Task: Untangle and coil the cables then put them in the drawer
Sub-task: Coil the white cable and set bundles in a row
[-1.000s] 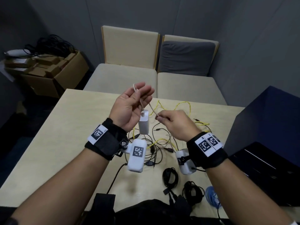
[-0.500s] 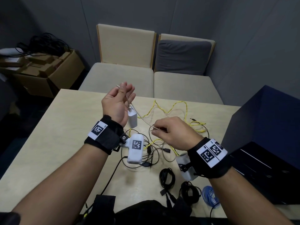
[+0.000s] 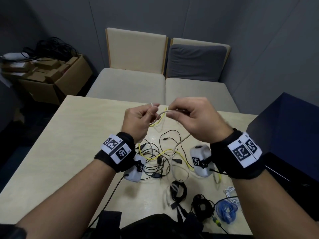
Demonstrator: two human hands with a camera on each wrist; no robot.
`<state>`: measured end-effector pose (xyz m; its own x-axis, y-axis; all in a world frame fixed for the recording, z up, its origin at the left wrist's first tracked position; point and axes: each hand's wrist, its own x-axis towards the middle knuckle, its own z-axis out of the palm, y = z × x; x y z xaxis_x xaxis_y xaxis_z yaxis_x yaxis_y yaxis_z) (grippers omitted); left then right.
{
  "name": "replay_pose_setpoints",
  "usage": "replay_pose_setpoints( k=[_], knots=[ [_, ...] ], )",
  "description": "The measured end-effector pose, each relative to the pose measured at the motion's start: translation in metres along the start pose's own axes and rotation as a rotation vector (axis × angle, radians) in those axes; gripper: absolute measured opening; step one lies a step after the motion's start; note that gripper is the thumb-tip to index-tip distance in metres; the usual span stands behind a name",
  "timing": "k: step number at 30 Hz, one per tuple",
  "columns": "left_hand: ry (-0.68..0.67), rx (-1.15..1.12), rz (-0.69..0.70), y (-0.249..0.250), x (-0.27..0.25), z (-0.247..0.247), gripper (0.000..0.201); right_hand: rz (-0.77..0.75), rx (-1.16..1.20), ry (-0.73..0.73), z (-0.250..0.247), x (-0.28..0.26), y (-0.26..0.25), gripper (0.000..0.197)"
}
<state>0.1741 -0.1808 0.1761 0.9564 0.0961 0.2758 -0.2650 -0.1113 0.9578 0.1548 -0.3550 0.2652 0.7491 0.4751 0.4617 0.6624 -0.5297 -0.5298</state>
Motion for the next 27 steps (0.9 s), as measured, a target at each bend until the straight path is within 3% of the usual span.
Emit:
replay_pose_setpoints(
  k=[4,12,17,22,27],
  knots=[
    [-0.15,0.003,-0.045,0.007,-0.006,0.003,0.038,-0.062,-0.055,0.095,-0.002,0.01,0.001,0.014],
    [-0.324,-0.135,-0.186,0.016,-0.019,0.005,0.055,0.056,-0.075,0.223,-0.013,0.018,0.017,0.021],
    [-0.428,-0.256,-0.192,0.023,-0.019,0.004,0.035,0.251,-0.027,0.251,-0.006,0.016,0.035,0.021],
    [-0.523,-0.402,-0.297,0.03,-0.019,-0.001,0.031,0.37,0.011,0.239,0.009,0.008,0.051,0.026],
    [-0.485,-0.487,-0.345,0.038,-0.018,-0.001,0.029,0.464,0.069,0.187,0.015,0.006,0.058,0.03]
  ],
)
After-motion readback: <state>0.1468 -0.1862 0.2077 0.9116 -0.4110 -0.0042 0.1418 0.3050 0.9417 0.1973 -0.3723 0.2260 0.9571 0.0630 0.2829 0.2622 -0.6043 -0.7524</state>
